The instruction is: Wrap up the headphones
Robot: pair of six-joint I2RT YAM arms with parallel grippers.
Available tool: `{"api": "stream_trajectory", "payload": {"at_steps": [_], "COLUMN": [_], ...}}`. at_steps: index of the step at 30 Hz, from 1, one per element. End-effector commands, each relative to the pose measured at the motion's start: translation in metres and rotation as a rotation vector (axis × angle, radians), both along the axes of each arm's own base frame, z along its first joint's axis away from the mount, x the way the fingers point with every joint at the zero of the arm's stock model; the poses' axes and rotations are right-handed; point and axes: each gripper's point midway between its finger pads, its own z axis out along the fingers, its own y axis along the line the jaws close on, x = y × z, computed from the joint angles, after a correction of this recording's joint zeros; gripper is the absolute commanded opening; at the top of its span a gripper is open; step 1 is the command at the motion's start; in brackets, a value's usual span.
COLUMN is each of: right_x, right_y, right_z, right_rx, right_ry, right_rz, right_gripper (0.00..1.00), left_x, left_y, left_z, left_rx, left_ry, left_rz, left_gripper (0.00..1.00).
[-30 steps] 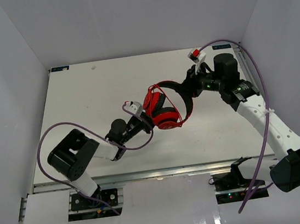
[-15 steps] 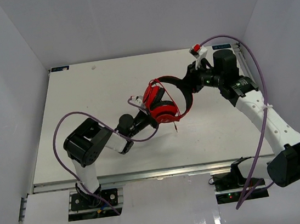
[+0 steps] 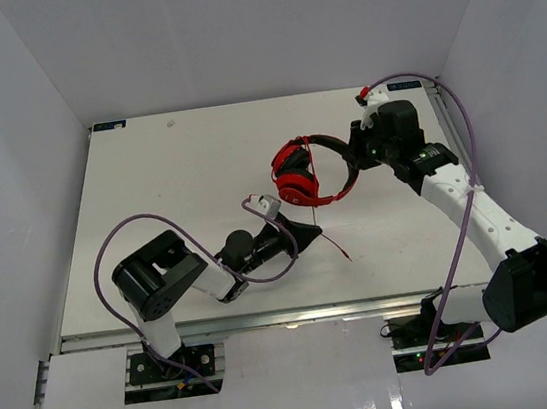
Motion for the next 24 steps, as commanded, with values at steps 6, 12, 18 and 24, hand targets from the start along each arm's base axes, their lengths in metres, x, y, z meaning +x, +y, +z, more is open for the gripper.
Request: {"api": "stream_trajectory", "payload": {"at_steps": [6, 12, 18, 24], "right_x": [0.042, 0.047, 0.053, 0.054], "right_y": [-0.014, -0.019, -0.021, -0.021], "right_z": [-0.013, -0.045, -0.076, -0.102], "right_rx": [-0.052, -0.116, -0.173, -0.208], "right_ry": [-0.204, -0.206, -0.153, -0.095], "right_rz": [-0.206, -0.227, -0.230, -0.223], "right_gripper": [0.08, 0.08, 0.08, 0.08], "left_x": [-0.013, -0.018, -0.022, -0.021], "left_y": [0.003, 0.002, -0.001, -0.001], "left_z": [0.046, 0.028, 0.010, -0.010], "left_rx": [-0.172, -0.151, -0.111, -0.069], "left_ry": [-0.006, 0.071, 0.137, 0.205], "left_rz": [-0.001, -0.022, -0.049, -0.036], "left_gripper": [0.00, 0.00, 0.00, 0.01]}}
